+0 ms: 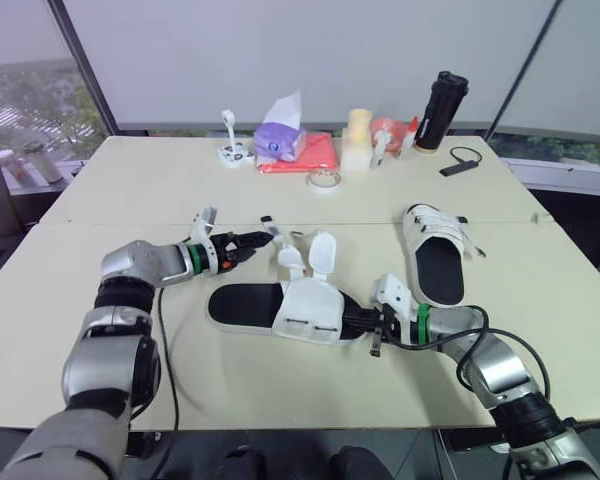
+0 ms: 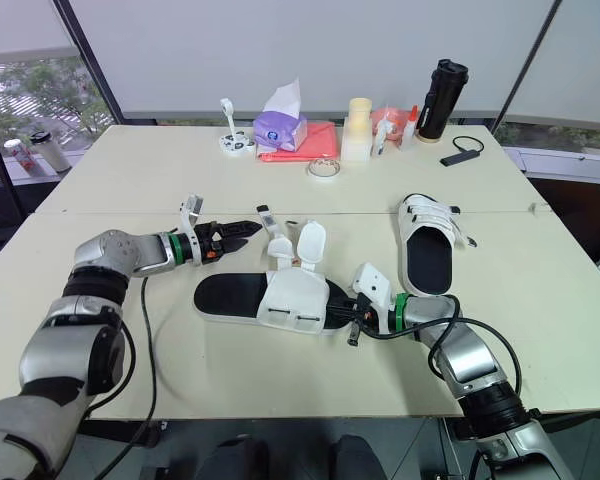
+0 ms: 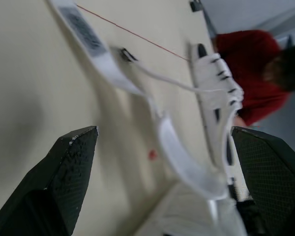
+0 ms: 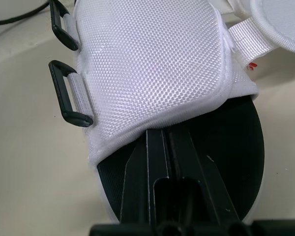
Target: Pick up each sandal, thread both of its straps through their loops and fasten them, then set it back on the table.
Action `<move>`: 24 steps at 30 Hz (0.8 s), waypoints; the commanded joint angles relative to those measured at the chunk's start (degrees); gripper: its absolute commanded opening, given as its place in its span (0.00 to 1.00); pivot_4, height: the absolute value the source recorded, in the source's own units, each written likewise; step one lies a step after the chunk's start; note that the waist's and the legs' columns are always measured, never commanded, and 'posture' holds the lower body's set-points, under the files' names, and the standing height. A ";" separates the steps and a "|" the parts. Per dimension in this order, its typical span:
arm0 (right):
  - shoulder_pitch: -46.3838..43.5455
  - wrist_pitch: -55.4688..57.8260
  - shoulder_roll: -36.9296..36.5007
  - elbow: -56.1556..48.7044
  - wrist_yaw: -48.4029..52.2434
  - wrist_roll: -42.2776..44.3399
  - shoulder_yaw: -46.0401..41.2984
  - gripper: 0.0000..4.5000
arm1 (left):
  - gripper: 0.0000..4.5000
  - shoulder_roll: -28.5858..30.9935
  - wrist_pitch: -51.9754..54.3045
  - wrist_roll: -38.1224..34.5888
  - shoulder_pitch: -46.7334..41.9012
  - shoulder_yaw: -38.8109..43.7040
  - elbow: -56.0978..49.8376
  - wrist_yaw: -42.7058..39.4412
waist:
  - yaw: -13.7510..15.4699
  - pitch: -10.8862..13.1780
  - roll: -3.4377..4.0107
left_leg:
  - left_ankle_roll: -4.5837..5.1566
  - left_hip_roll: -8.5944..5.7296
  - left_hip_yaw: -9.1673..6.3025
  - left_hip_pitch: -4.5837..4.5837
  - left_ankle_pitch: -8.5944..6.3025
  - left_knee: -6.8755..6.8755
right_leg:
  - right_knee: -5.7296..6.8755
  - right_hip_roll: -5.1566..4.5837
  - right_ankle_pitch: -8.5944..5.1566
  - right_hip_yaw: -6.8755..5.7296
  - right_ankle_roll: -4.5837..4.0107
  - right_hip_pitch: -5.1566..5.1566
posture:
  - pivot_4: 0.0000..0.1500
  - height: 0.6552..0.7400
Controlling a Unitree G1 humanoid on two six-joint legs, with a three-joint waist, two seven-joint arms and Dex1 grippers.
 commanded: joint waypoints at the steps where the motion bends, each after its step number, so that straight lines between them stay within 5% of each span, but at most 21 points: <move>1: 1.39 0.51 0.78 0.74 -0.55 -1.50 1.43 0.01 | 1.00 -1.47 -0.63 1.82 -3.20 2.59 6.04 0.39 | 0.04 0.00 0.00 | 0.00 0.00 0.00 0.03 0.00 0.00 | -0.02 0.00 0.00 0.00 0.00 0.03 | 1.00 1.00; 16: 2.57 0.69 2.06 -1.20 -2.16 -2.48 1.81 0.01 | 1.00 -11.33 -21.27 4.62 -8.43 15.23 18.60 9.59 | 0.05 -0.02 -0.03 | -0.01 0.02 -0.02 0.17 -0.01 0.00 | -0.03 -0.03 0.00 0.00 0.00 0.20 | 1.00 1.00; 24: 3.42 1.14 2.33 -2.65 -2.83 -2.56 1.97 0.00 | 0.15 -12.35 -26.66 6.95 -8.64 17.32 19.60 10.23 | 0.07 -0.02 -0.04 | -0.01 0.03 -0.02 0.17 -0.01 -0.03 | -0.03 -0.02 0.00 0.00 0.00 0.18 | 1.00 1.00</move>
